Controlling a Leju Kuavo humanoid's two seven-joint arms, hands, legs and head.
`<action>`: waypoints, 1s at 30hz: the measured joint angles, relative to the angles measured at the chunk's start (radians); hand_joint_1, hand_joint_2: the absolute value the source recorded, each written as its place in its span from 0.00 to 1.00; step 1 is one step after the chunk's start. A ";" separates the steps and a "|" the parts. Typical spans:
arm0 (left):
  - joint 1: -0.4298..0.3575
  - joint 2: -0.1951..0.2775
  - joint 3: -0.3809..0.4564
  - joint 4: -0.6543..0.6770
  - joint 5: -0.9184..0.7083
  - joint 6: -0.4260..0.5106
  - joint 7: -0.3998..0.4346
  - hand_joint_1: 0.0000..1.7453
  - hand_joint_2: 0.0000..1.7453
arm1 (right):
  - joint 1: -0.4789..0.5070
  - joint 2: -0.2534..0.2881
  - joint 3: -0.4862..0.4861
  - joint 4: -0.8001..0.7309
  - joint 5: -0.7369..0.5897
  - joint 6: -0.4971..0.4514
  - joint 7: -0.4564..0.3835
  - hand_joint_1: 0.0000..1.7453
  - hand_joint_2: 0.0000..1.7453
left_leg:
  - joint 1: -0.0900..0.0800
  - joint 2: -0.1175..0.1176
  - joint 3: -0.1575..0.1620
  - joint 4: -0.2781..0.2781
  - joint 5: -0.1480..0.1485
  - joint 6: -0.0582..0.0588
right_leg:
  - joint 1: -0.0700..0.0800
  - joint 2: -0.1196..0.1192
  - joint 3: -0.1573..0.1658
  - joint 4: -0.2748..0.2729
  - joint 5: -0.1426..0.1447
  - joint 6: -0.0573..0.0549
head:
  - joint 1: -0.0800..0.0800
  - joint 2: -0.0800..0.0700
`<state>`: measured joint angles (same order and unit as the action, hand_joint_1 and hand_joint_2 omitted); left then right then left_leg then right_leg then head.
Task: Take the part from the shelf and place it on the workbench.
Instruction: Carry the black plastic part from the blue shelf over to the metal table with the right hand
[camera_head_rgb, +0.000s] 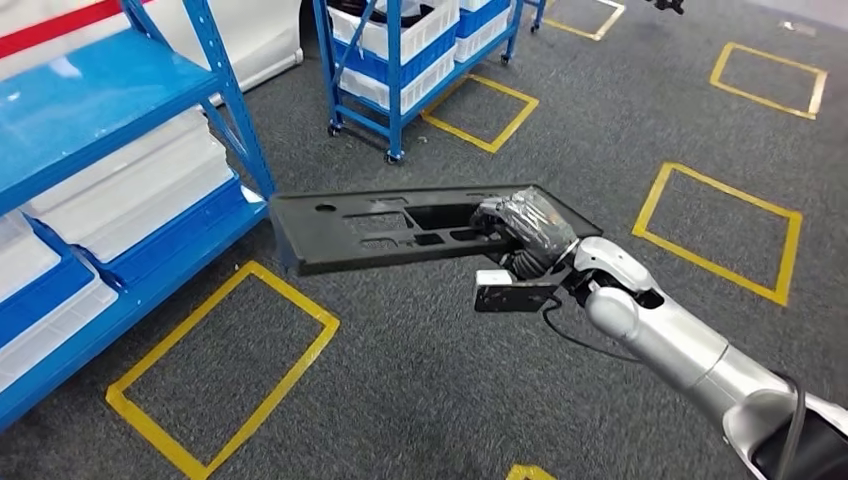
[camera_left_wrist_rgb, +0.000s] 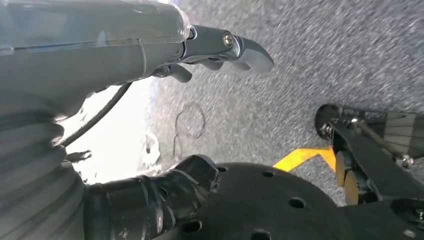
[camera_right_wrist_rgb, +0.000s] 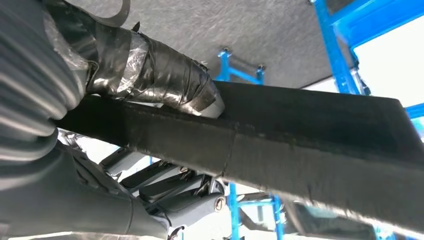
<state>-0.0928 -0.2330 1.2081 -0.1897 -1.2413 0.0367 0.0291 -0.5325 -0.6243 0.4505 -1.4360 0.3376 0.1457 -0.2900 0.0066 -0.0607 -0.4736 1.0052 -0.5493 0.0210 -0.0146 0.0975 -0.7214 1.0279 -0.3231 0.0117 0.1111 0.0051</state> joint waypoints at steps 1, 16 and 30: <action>-0.001 0.000 0.000 0.000 0.000 0.000 0.000 0.00 1.00 | 0.001 -0.001 0.000 0.001 0.000 0.000 0.001 1.00 1.00 | 0.000 0.014 -0.005 -0.002 0.010 0.008 | 0.000 -0.005 -0.006 0.004 -0.008 0.004 | 0.001 0.000; -0.002 0.002 0.000 0.001 0.000 -0.002 0.000 0.00 1.00 | 0.013 -0.006 0.000 0.003 -0.006 -0.001 0.008 1.00 1.00 | -0.004 0.172 -0.166 0.028 0.134 -0.012 | 0.011 -0.142 0.191 -0.009 -0.182 -0.012 | 0.004 0.000; -0.001 0.007 0.000 0.001 0.001 -0.006 -0.035 0.00 1.00 | 0.020 -0.005 0.000 0.001 -0.010 -0.003 0.012 1.00 1.00 | -0.018 0.006 -0.008 -0.013 0.015 0.026 | 0.025 0.005 0.038 -0.001 -0.041 -0.032 | 0.003 0.000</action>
<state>-0.0933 -0.2262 1.2086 -0.1888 -1.2399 0.0310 -0.0064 -0.5121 -0.6294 0.4509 -1.4350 0.3278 0.1423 -0.2781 -0.0114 -0.0544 -0.4811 0.9918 -0.5340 0.0473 0.0105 0.1029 -0.6833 1.0266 -0.3644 -0.0199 0.1145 0.0054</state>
